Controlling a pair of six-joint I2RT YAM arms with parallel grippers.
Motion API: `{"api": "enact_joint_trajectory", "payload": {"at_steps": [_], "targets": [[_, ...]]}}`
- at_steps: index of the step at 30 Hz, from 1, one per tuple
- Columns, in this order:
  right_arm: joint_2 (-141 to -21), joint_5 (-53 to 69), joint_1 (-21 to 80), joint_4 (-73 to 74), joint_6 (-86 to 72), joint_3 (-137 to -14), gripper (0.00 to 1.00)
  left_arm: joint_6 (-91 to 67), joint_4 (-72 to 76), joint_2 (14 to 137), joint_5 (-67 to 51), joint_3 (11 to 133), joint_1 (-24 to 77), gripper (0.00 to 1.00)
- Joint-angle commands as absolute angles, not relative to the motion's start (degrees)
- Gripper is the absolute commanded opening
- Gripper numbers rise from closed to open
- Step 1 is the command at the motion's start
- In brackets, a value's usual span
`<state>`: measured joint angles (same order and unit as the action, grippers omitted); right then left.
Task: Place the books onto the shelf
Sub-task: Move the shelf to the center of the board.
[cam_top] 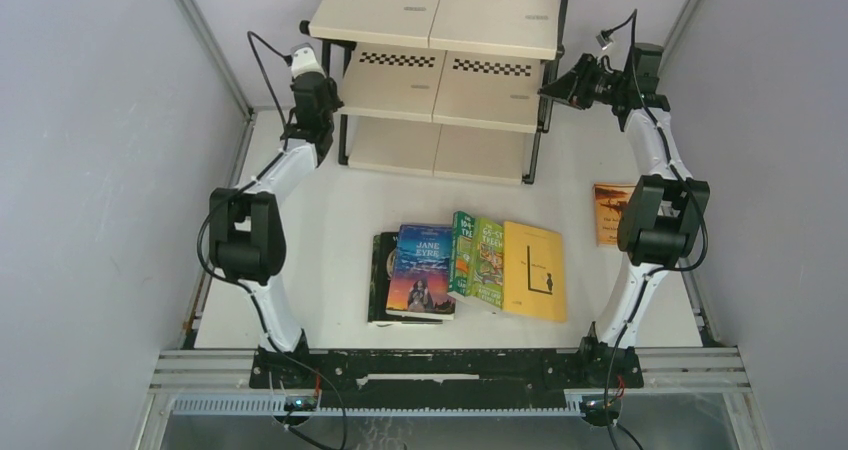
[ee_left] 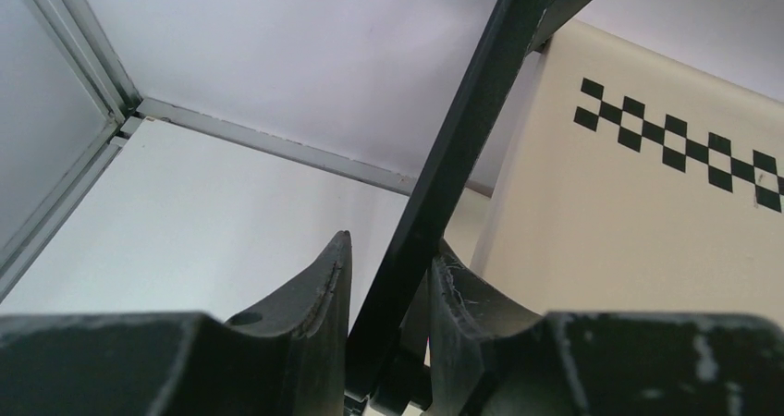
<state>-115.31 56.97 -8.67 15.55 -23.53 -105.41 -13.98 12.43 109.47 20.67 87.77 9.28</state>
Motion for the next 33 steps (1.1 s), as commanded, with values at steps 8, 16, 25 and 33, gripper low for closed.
{"api": "enact_joint_trajectory", "payload": {"at_steps": [8, 16, 25, 33], "targets": [[-110.31, 54.72, -8.23, 17.57, -33.79, -102.8, 0.18, -20.97, 16.08, 96.41, 30.4, 73.97, 13.1, 0.1], [-107.96, 53.44, -6.42, 18.43, -33.8, -101.52, 0.22, -20.87, 14.67, 90.17, 31.91, 69.61, 13.19, 0.12], [-104.16, 52.21, -5.01, 18.3, -33.13, -96.61, 0.22, -20.55, 13.25, 86.33, 32.0, 66.49, 13.2, 0.14], [-100.78, 51.44, -5.63, 18.3, -32.19, -92.73, 0.22, -22.11, 12.83, 85.7, 29.38, 63.85, 13.18, 0.16]]}}
